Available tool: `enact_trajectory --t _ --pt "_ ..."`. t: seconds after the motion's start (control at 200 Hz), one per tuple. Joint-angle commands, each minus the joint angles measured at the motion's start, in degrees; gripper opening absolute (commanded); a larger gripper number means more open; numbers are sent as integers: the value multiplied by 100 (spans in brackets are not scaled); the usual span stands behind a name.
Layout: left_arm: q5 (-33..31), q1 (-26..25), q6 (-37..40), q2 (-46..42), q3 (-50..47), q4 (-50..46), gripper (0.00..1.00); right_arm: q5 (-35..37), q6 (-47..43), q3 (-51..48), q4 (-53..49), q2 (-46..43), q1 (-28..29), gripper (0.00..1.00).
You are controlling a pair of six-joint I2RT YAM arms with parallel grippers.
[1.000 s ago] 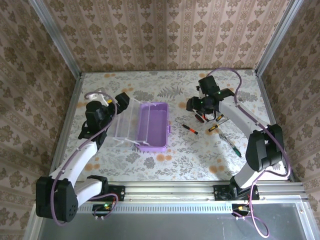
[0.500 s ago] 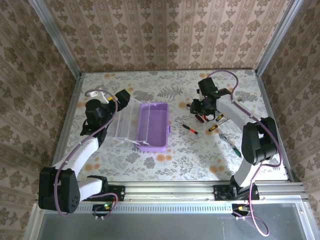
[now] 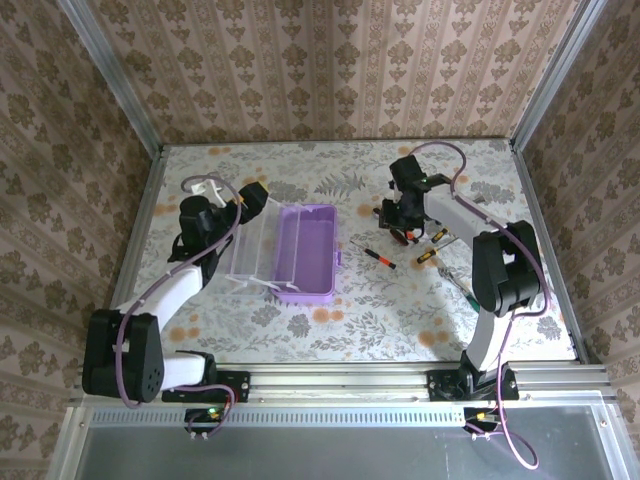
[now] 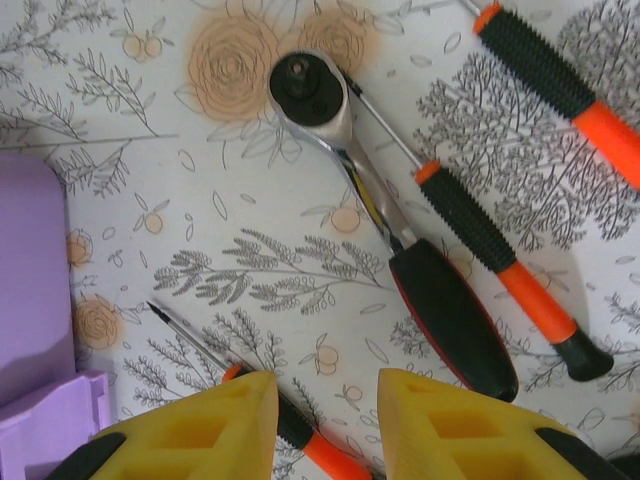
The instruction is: Pack the tool kit
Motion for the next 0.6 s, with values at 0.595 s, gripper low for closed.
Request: enact_trajectory --t 0.595 --pt "572 -35 -452 200 293 325 100 407 -434 1621 -668 1792 53 32"
